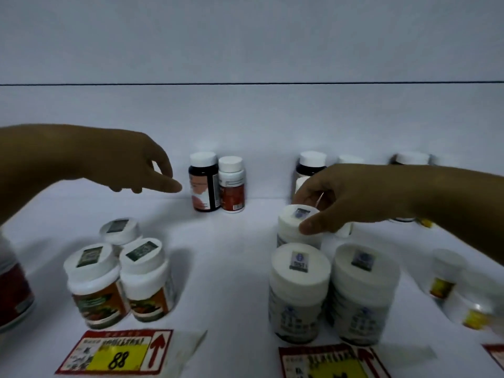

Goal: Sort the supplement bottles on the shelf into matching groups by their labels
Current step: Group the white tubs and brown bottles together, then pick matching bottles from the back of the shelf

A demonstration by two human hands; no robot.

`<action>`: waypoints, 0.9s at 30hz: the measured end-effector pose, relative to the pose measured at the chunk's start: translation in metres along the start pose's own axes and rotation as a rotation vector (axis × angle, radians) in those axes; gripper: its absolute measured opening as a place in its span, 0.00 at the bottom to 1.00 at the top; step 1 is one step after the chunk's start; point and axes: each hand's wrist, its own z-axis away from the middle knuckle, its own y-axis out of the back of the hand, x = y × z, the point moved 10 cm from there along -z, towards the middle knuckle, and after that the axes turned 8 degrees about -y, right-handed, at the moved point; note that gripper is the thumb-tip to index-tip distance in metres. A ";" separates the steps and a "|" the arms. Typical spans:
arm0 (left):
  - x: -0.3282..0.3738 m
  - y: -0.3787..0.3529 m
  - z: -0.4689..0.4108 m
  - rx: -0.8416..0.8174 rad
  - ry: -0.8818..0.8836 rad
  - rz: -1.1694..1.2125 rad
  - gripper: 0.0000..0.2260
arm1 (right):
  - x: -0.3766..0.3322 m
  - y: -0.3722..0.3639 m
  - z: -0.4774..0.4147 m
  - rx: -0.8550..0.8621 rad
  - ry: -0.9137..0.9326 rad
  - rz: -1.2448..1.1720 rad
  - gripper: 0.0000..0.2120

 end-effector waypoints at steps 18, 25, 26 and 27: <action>0.015 -0.001 -0.123 0.018 -0.176 -0.075 0.28 | -0.061 0.023 -0.137 0.327 0.026 0.257 0.27; 0.011 0.007 -0.137 0.055 -0.155 0.040 0.23 | -0.075 0.037 -0.164 0.518 -0.015 0.282 0.25; 0.011 0.019 -0.130 0.093 -0.175 0.018 0.22 | -0.080 0.046 -0.157 0.555 0.005 0.243 0.25; 0.010 0.033 -0.121 0.133 -0.196 0.006 0.22 | -0.085 0.056 -0.148 0.583 0.020 0.180 0.25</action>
